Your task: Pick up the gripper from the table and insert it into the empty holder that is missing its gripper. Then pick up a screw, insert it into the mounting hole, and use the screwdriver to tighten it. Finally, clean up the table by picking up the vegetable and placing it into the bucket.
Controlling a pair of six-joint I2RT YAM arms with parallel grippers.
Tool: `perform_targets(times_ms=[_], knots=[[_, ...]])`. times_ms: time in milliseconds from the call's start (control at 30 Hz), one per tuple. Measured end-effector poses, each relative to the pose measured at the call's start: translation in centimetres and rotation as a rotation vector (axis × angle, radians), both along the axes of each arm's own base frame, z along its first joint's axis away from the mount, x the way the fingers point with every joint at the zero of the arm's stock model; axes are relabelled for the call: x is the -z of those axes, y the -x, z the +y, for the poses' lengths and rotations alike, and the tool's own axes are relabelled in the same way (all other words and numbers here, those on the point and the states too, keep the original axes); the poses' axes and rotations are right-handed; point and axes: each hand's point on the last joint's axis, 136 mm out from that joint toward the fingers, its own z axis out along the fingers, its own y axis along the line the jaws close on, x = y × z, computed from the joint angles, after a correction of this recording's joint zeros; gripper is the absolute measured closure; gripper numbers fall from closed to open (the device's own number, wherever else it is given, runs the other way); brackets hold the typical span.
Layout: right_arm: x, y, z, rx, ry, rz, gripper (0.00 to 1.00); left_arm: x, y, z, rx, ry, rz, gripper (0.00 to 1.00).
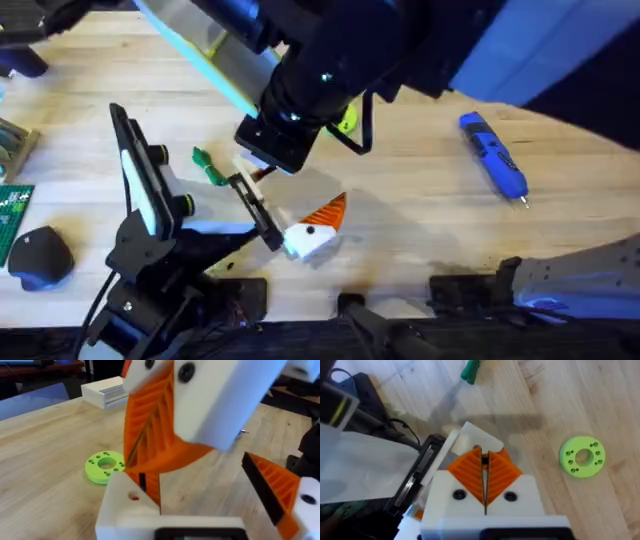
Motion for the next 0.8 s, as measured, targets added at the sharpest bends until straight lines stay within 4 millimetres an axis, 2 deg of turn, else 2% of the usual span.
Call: perform_targets(times_ms=[800], knots=[[-1.3,-0.1,0.2,0.000,-0.036,-0.022,0.998,0.0,0.0,0.0,0.000,0.000,0.000,0.015]])
